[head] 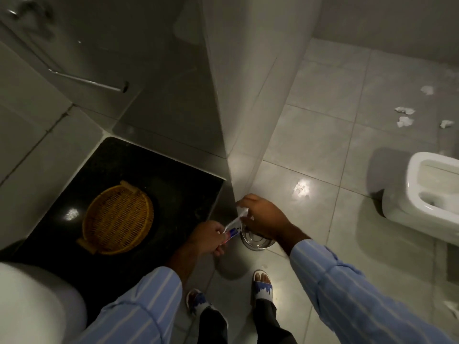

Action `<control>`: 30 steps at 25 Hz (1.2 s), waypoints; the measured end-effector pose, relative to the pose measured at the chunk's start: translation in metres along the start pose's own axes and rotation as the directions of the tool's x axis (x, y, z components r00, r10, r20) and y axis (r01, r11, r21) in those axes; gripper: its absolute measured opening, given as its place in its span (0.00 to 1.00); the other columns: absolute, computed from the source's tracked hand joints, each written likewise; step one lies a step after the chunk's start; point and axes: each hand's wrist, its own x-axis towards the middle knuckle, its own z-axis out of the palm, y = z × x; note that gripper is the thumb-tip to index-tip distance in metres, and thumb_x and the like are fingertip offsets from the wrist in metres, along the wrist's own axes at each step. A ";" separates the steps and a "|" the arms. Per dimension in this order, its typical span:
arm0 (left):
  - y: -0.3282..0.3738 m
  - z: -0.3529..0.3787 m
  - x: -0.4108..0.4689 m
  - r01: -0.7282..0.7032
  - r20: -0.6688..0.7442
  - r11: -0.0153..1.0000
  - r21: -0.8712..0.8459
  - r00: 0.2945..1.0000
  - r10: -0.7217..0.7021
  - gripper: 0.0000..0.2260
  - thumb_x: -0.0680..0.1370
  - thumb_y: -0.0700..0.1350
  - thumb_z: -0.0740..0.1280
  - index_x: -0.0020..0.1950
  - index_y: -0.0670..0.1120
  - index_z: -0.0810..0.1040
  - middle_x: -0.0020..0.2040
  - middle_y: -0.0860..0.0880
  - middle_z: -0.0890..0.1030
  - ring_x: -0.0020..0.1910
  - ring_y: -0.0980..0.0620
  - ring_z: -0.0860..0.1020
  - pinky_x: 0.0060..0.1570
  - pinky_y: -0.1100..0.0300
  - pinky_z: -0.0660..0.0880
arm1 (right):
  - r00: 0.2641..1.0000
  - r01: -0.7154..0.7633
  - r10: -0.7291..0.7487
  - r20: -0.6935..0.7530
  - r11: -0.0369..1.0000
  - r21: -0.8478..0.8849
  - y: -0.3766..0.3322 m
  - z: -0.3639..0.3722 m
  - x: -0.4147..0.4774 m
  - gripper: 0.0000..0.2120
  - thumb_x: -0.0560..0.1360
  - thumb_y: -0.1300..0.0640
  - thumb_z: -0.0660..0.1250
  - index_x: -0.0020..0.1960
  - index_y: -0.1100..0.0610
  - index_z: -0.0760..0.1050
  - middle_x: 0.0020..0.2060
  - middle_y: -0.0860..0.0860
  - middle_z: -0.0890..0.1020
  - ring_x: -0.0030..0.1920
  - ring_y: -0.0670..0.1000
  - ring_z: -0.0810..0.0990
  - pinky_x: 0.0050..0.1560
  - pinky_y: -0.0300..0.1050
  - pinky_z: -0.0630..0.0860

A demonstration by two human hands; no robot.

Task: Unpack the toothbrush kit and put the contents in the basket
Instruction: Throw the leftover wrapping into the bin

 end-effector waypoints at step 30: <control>-0.210 -0.317 -0.028 0.008 -0.527 0.983 -0.184 0.843 -0.105 0.10 0.76 0.47 0.68 0.47 0.41 0.85 0.44 0.43 0.85 0.44 0.47 0.83 0.46 0.55 0.78 | 0.904 -0.069 0.061 0.424 0.998 0.004 -0.319 0.117 0.257 0.11 0.76 0.58 0.66 0.51 0.65 0.81 0.48 0.58 0.85 0.48 0.56 0.85 0.53 0.49 0.82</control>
